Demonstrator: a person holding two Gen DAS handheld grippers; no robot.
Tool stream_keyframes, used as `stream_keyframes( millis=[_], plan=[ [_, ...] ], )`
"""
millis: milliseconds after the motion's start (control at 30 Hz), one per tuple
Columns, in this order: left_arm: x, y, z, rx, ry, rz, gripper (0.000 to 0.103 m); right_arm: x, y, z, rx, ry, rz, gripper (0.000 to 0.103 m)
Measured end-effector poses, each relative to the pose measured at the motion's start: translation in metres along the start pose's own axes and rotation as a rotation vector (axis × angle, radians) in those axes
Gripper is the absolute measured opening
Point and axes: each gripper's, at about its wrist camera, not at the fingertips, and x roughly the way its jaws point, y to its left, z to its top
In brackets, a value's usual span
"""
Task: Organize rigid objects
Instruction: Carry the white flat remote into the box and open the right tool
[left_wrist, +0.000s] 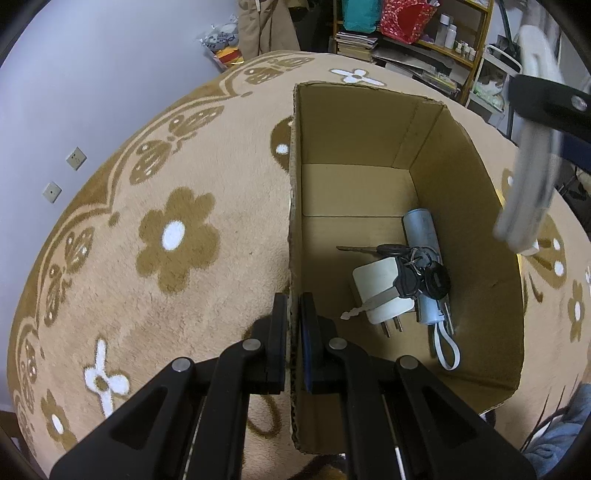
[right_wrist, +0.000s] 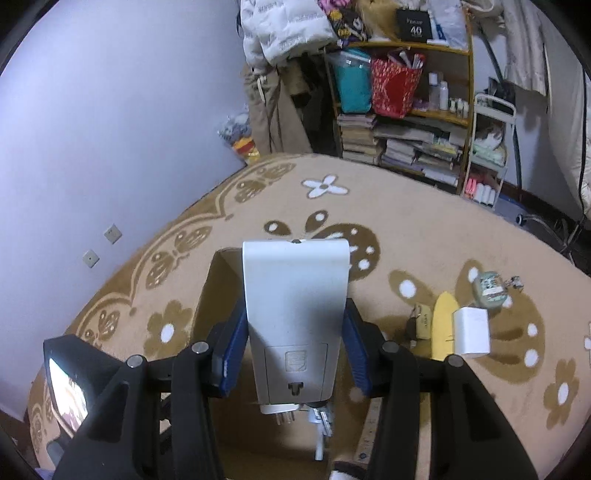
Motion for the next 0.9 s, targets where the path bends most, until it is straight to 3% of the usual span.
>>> stream_keyframes(
  millis=[300,533,900],
  plan=[
    [0.001,0.001,0.000,-0.010,0.003,-0.011,0.007,0.039,-0.005,-0.002,0.022,0.120,0.006,0.052],
    [0.002,0.005,0.000,-0.037,0.008,-0.040,0.007,0.064,-0.010,-0.014,0.037,0.153,0.068,0.052],
    [0.006,0.009,0.001,-0.057,0.013,-0.064,0.007,0.050,0.008,-0.007,-0.043,0.114,0.024,0.052]
  ],
)
